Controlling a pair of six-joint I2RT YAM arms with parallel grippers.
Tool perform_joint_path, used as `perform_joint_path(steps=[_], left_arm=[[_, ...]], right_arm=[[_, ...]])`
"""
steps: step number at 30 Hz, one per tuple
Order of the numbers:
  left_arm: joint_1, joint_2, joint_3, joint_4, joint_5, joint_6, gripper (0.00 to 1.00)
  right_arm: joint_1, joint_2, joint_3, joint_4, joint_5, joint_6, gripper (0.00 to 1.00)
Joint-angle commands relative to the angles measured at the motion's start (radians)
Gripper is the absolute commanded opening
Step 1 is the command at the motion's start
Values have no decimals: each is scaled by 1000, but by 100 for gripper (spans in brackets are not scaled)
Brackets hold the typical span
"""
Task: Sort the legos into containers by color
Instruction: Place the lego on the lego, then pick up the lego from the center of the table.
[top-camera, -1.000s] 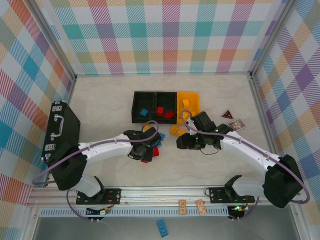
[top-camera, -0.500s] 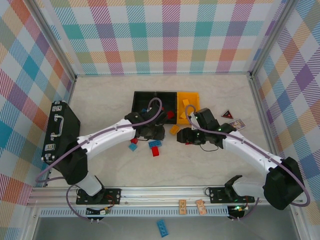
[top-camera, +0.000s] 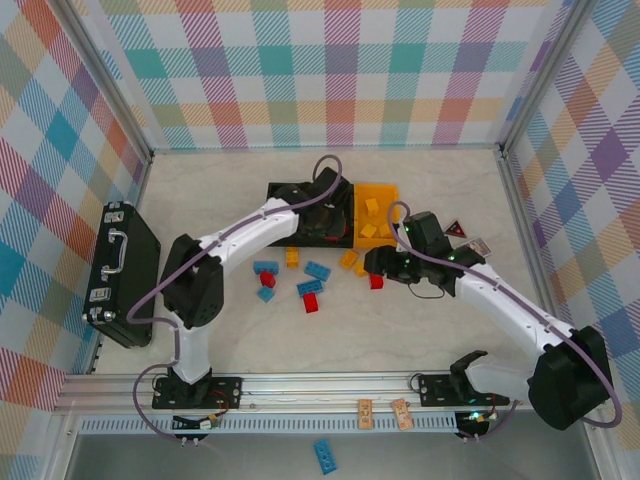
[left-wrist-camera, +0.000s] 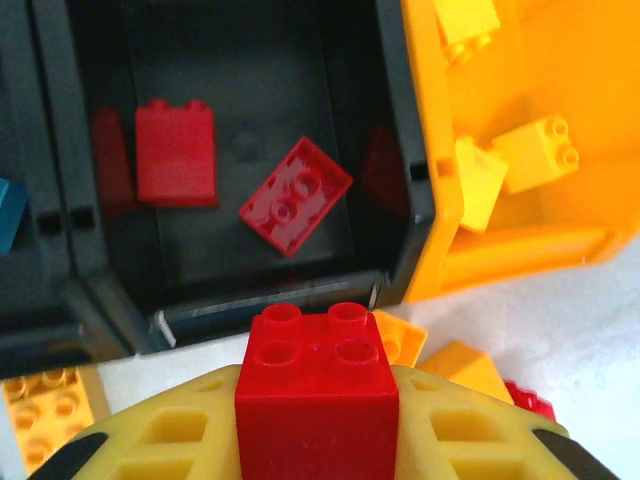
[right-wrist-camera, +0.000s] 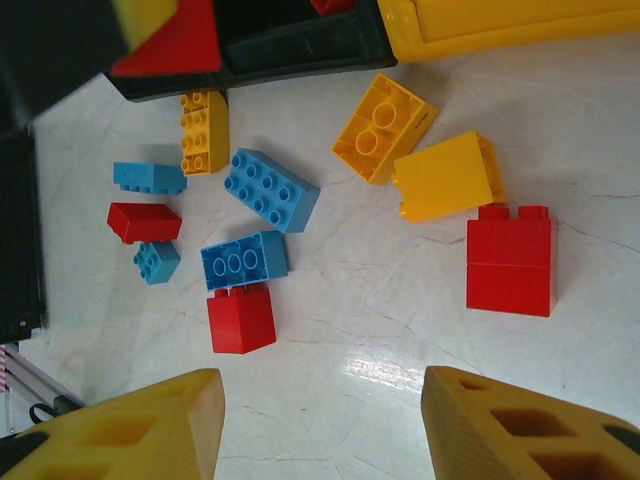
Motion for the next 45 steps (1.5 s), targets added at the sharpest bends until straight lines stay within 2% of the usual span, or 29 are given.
perform_joint_path(steps=[1, 9, 20, 26, 30, 37, 45], left_arm=[[19, 86, 109, -51, -29, 49, 24], [51, 289, 368, -135, -105, 80, 24], [77, 424, 530, -182, -90, 88, 29], [77, 427, 538, -180, -91, 93, 43], [75, 406, 535, -181, -85, 91, 51], [59, 285, 466, -157, -9, 87, 51], [49, 3, 87, 6, 131, 51, 52]], right_arm=[[-11, -24, -23, 10, 8, 22, 55], [-32, -43, -38, 0, 9, 15, 55], [-57, -37, -38, -5, 1, 3, 55], [-59, -20, -29, -3, -3, 2, 55], [-59, -12, -21, -4, -1, 1, 55], [-61, 4, 6, -53, 23, -17, 55], [-61, 11, 38, -126, 92, -43, 56]])
